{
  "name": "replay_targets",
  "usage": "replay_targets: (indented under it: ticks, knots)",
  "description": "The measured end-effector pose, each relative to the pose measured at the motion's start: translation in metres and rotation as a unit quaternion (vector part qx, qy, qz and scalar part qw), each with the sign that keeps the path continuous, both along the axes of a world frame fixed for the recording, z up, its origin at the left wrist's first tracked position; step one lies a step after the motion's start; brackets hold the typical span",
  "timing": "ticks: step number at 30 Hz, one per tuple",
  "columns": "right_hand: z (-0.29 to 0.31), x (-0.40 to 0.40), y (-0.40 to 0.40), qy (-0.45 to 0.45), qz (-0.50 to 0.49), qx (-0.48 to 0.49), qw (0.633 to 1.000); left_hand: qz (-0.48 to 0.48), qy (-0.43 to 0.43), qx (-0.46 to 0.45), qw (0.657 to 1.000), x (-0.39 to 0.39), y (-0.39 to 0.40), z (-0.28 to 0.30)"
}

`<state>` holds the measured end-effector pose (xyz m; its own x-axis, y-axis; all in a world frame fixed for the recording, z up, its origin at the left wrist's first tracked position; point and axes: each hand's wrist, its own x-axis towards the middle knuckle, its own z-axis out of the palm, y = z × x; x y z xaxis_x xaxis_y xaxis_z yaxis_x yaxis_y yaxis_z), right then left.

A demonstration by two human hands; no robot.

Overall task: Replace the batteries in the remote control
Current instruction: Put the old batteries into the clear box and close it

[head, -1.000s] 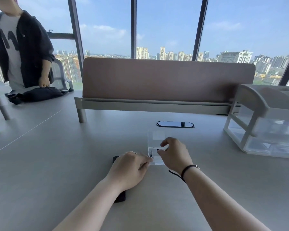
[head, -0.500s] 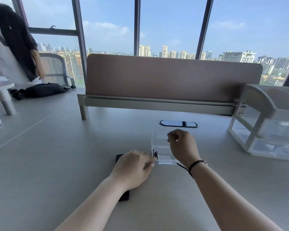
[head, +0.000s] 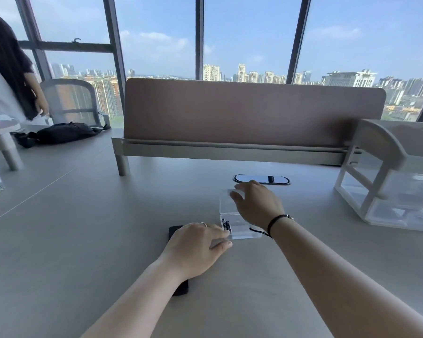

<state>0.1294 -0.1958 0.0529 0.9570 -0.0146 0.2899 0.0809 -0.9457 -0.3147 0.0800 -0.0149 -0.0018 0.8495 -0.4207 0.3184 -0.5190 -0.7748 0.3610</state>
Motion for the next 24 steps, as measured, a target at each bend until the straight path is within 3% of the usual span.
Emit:
replay_targets:
  ticks: [4,8,12,15,24]
  knots:
    - [-0.012,-0.037,-0.006,-0.065,0.007,-0.056,0.996,0.001,-0.006,-0.003,1.0,0.001,0.0,0.0]
    - [-0.036,-0.061,-0.014,-0.095,0.008,-0.085,0.992,0.015,-0.031,0.0,0.999,-0.003,-0.002,0.003]
    - [-0.048,-0.067,-0.016,-0.119,0.012,-0.109,0.987,0.036,-0.064,-0.066,0.995,-0.007,-0.005,0.008]
    - [-0.053,-0.07,-0.016,-0.128,0.014,-0.125,0.984,0.032,-0.089,-0.048,0.994,-0.007,-0.008,0.009]
    - [-0.068,-0.063,-0.02,-0.142,0.047,-0.102,0.984,-0.013,-0.079,-0.052,0.995,0.004,-0.018,0.0]
